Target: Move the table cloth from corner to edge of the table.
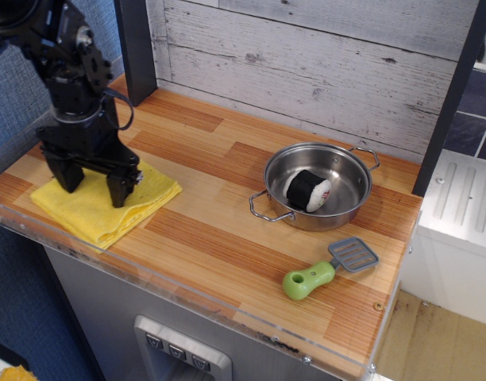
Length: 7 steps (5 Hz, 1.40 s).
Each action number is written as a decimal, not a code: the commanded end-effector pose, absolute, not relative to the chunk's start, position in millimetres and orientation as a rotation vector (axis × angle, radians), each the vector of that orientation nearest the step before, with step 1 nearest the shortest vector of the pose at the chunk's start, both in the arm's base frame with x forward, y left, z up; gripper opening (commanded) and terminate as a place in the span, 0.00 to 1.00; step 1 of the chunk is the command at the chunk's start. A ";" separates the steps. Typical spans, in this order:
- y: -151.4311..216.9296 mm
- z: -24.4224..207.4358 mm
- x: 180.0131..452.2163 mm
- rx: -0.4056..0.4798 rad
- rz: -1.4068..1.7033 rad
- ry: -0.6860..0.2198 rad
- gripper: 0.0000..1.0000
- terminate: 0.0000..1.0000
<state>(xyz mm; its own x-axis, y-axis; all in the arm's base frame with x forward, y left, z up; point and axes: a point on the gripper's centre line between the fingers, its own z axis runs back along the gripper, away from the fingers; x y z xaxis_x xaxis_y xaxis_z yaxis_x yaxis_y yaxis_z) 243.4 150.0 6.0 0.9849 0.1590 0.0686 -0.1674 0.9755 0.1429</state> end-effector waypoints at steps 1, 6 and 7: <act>145.2 11.4 238.2 0.109 0.184 -0.054 1.00 0.00; 141.2 88.3 281.2 0.035 0.239 -0.282 1.00 0.00; 141.2 88.3 281.2 0.035 0.239 -0.282 1.00 0.00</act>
